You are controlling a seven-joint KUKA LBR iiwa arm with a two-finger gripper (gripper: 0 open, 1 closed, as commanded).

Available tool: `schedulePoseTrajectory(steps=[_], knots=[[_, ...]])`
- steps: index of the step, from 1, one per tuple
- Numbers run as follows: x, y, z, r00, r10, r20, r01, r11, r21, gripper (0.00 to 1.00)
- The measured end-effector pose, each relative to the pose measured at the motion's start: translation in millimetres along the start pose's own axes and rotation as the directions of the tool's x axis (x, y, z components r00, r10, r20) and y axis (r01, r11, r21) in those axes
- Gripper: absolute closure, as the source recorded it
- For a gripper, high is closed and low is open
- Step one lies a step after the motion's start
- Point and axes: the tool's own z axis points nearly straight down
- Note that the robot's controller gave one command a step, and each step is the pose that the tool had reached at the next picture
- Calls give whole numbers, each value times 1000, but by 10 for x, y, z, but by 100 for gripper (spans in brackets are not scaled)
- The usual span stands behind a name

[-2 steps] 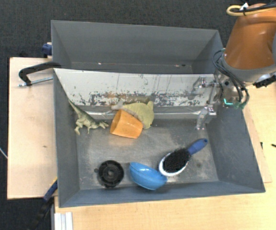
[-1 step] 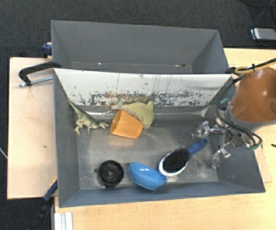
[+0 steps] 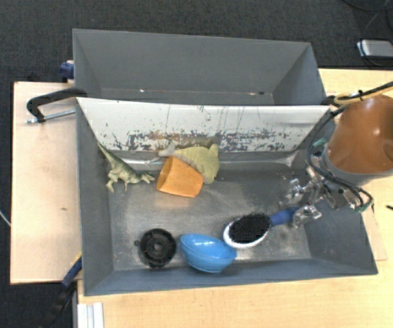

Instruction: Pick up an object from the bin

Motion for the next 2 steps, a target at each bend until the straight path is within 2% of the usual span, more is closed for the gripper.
schedulePoseTrajectory(steps=[1,2], knots=[[77,47,-1124,972,-234,4,234,972,5,100],[132,14,-2025,977,-215,4,215,977,8,100]])
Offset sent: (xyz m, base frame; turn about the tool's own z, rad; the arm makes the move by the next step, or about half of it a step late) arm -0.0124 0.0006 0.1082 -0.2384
